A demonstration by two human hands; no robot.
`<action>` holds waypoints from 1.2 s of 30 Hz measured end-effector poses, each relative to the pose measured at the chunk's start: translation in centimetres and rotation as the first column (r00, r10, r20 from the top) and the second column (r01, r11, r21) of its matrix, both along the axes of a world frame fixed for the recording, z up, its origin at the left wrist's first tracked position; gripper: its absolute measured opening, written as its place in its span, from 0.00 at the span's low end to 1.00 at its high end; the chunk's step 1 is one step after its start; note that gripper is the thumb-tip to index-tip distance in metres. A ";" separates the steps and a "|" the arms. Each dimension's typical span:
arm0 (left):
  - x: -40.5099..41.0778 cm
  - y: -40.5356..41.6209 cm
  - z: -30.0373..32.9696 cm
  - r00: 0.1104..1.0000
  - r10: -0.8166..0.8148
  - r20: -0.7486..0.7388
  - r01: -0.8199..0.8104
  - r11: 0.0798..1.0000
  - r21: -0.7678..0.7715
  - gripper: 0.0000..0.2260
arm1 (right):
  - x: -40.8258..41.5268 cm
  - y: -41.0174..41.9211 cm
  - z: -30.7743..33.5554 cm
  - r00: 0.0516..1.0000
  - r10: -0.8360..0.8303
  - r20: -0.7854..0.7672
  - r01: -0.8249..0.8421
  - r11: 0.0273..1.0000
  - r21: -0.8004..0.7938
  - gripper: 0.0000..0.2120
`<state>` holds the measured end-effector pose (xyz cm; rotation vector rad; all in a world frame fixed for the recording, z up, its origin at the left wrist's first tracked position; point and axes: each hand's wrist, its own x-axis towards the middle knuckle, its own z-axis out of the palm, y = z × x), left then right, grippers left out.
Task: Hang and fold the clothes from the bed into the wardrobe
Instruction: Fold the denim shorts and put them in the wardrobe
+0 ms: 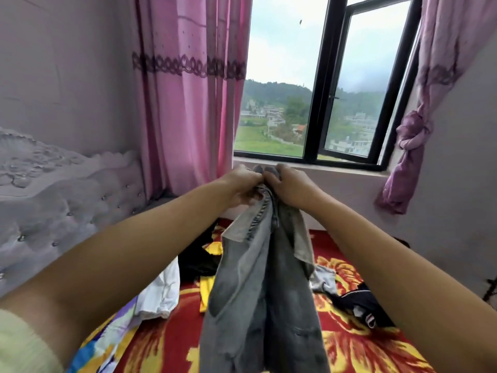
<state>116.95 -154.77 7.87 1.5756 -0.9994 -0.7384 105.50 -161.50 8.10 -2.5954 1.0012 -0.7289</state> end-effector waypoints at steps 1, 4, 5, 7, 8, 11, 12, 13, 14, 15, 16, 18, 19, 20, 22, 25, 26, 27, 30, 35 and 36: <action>-0.1 0.0 0.0 0.995 0.005 -0.100 -0.010 0.999 -0.054 0.09 | 0.3 0.3 0.0 0.996 0.052 0.072 -0.061 0.990 0.128 0.26; -0.4 0.4 0.5 0.922 -0.051 -0.383 0.001 0.992 -0.129 0.08 | -0.6 0.3 -0.2 0.955 0.239 0.177 -0.285 0.904 0.319 0.28; -0.6 0.7 0.8 0.887 -0.084 -0.454 0.018 0.989 -0.147 0.09 | -1.1 0.0 -0.3 0.945 0.282 0.166 -0.320 0.900 0.296 0.29; -0.8 1.1 1.5 0.867 -0.158 -0.472 0.070 0.978 -0.197 0.08 | -2.0 -0.8 -0.2 0.935 0.303 0.185 -0.342 0.908 0.241 0.27; -0.7 1.4 1.8 0.912 -0.171 -0.373 0.096 0.972 -0.212 0.07 | -2.4 -1.2 -0.1 0.927 0.305 0.217 -0.352 0.907 0.232 0.24; 0.6 2.3 2.8 0.871 0.073 0.485 0.049 0.971 -0.234 0.13 | -3.6 -1.9 0.5 0.882 0.342 0.323 -0.442 0.839 0.319 0.23; 1.1 2.4 3.0 0.649 0.183 0.739 0.040 0.961 -0.273 0.17 | -4.0 -2.1 0.7 0.867 0.356 0.348 -0.475 0.802 0.363 0.23; 1.4 2.5 3.1 0.419 0.230 0.878 0.070 0.956 -0.285 0.22 | -4.3 -2.3 0.8 0.853 0.368 0.369 -0.504 0.764 0.403 0.24; 1.5 2.5 2.9 0.244 0.220 0.945 0.094 0.964 -0.249 0.28 | -4.5 -2.5 0.9 0.841 0.375 0.391 -0.529 0.724 0.443 0.24; 1.5 2.4 2.5 0.138 0.199 0.970 0.095 0.972 -0.213 0.33 | -4.8 -2.6 1.1 0.832 0.371 0.412 -0.545 0.686 0.482 0.24; 1.5 2.3 2.3 0.090 0.212 0.973 0.103 0.970 -0.221 0.35 | -5.0 -2.6 1.5 0.828 0.363 0.428 -0.553 0.658 0.511 0.25; 1.9 2.4 2.6 0.109 0.370 0.923 0.186 0.904 -0.384 0.31 | -5.4 -2.8 2.3 0.825 0.364 0.432 -0.558 0.640 0.527 0.27; 2.1 2.6 3.1 0.168 0.456 0.874 0.241 0.841 -0.485 0.29 | -5.6 -2.8 2.7 0.828 0.370 0.422 -0.556 0.645 0.524 0.28; 2.1 2.8 3.8 0.241 0.498 0.833 0.271 0.789 -0.551 0.29 | -5.7 -2.8 2.9 0.829 0.376 0.413 -0.554 0.651 0.519 0.29; 2.5 2.9 5.6 0.438 0.313 0.843 0.296 0.835 -0.464 0.35 | -5.8 -2.7 3.1 0.826 0.392 0.405 -0.561 0.642 0.522 0.30; 3.3 3.4 7.0 0.750 -0.458 0.477 0.498 0.866 0.049 0.39 | -5.6 -2.2 2.7 0.827 0.403 0.392 -0.560 0.644 0.521 0.30; 3.7 3.4 6.8 0.750 -0.576 0.326 0.566 0.813 0.136 0.37 | -5.4 -2.0 2.5 0.829 0.403 0.387 -0.558 0.649 0.517 0.29; 3.9 3.4 6.2 0.718 -0.649 0.250 0.613 0.760 0.214 0.34 | -5.3 -1.8 2.2 0.835 0.399 0.379 -0.548 0.662 0.511 0.29; 4.3 2.1 3.6 0.672 -0.700 0.241 0.605 0.707 0.366 0.23 | -5.0 -2.0 1.2 0.871 0.375 0.318 -0.491 0.703 0.515 0.24; 4.5 0.1 1.3 0.708 -0.614 0.349 0.537 0.789 0.298 0.11 | -7.2 -3.8 -3.3 0.910 0.400 0.111 -0.393 0.743 0.542 0.27; 4.8 -0.3 1.2 0.738 -0.580 0.345 0.517 0.815 0.262 0.11 | -7.7 -4.3 -4.6 0.918 0.393 0.042 -0.348 0.752 0.560 0.28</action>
